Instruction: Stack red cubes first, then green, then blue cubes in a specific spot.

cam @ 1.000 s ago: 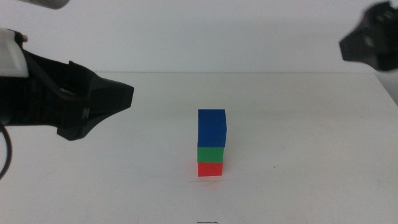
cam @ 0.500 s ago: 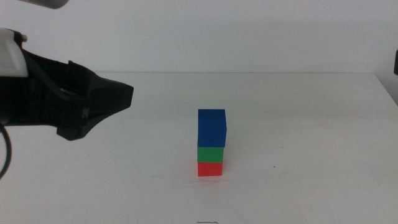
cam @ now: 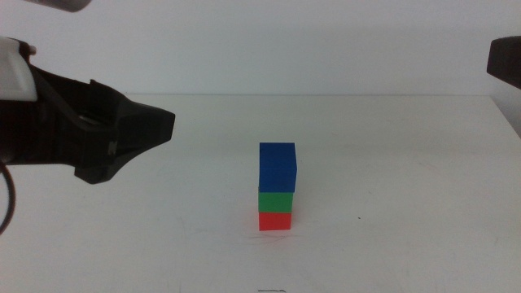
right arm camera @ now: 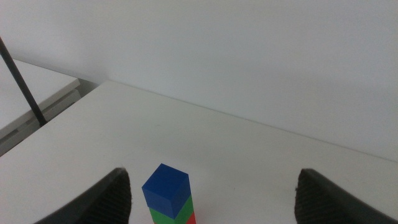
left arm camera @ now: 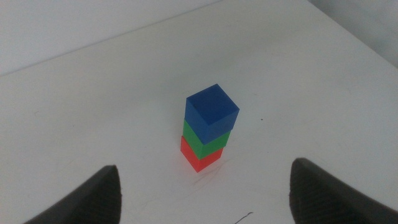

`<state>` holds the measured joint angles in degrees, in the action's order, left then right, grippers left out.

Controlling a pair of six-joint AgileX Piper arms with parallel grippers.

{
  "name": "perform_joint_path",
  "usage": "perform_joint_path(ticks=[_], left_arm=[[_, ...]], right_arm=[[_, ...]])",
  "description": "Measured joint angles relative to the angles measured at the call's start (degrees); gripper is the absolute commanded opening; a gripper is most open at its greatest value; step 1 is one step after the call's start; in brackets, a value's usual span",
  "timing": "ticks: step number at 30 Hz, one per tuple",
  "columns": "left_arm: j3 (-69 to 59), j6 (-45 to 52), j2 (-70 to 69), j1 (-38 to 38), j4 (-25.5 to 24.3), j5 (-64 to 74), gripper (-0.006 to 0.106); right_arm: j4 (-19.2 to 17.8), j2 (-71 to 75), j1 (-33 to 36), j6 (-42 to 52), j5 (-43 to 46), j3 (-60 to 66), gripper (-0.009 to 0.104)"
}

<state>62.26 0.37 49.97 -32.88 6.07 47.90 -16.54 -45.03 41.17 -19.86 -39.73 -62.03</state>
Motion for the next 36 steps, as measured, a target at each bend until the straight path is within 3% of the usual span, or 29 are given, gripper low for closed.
perform_joint_path(ticks=[7,21,36], left_arm=[[0.0,0.0,-0.9,2.6,1.6,0.0,0.091],[0.0,0.0,-10.0,30.5,-2.6,-3.5,0.091],[-6.5,0.0,-11.3,32.6,-2.6,-8.0,0.091]], right_arm=[[-0.4,0.0,0.0,0.0,0.2,0.0,0.067],[-0.4,0.0,0.0,0.0,0.2,0.0,0.067],[-0.4,0.0,0.0,0.0,0.2,0.0,0.067]])
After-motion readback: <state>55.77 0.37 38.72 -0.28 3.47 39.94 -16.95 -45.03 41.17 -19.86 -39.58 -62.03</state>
